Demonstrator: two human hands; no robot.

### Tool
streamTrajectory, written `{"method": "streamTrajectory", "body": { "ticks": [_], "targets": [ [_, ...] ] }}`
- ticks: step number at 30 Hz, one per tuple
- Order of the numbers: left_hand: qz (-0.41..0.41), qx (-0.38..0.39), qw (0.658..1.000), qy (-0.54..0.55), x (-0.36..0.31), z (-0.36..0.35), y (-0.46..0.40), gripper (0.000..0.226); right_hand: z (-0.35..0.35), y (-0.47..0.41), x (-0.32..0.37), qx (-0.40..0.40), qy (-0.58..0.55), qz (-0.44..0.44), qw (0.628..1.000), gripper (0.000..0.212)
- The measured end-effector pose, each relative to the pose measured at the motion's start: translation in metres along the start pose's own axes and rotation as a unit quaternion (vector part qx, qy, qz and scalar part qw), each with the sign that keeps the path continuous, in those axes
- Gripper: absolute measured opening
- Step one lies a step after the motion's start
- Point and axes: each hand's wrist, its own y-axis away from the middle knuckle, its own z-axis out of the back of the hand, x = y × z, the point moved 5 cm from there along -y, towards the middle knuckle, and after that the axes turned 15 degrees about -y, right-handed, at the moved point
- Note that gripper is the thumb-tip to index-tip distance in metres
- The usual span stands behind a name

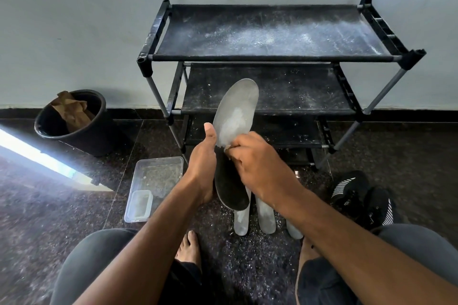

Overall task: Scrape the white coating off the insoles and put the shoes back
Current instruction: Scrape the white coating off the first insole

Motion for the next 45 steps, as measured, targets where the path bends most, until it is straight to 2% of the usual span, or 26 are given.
{"method": "streamTrajectory", "body": {
  "ticks": [5,11,13,18,24,27,30,32,39,41,45],
  "targets": [
    [-0.014,0.008,0.999,-0.035,-0.003,-0.006,0.006,0.069,0.017,-0.008,-0.015,-0.064,0.014,-0.018,0.998,0.015],
    [-0.003,0.008,0.999,0.037,0.0,0.001,0.0,0.078,-0.013,0.002,0.01,-0.005,-0.085,0.005,0.996,0.015],
    [-0.003,0.033,0.997,0.069,0.0,-0.001,-0.001,0.078,-0.004,-0.003,0.002,-0.008,-0.095,-0.003,0.995,0.014],
    [-0.009,0.095,0.986,0.134,-0.003,-0.008,-0.001,0.078,0.007,-0.006,-0.001,-0.044,-0.033,-0.009,0.998,0.015],
    [-0.015,0.084,0.987,0.139,-0.006,-0.006,-0.001,0.074,0.007,-0.003,0.001,-0.063,-0.094,-0.029,0.993,0.03],
    [-0.016,0.081,0.987,0.141,-0.009,-0.002,-0.003,0.078,0.003,-0.003,0.005,-0.016,-0.088,-0.016,0.996,0.016],
    [-0.012,0.067,0.988,0.141,-0.008,0.002,-0.008,0.082,-0.003,0.003,0.005,0.043,-0.074,0.002,0.996,0.012],
    [-0.009,0.065,0.987,0.146,-0.006,0.003,-0.011,0.082,-0.002,0.004,0.001,0.055,-0.072,-0.004,0.996,0.013],
    [-0.02,0.091,0.988,0.122,-0.005,-0.008,-0.006,0.082,0.003,-0.005,-0.005,-0.085,-0.078,-0.013,0.993,0.017],
    [-0.017,0.086,0.99,0.114,-0.007,-0.002,-0.008,0.085,0.001,-0.003,-0.001,-0.077,-0.099,0.001,0.992,0.019],
    [-0.012,0.07,0.989,0.133,-0.013,0.009,-0.009,0.085,-0.004,0.006,0.013,-0.011,-0.144,0.034,0.989,0.02]
  ]
}}
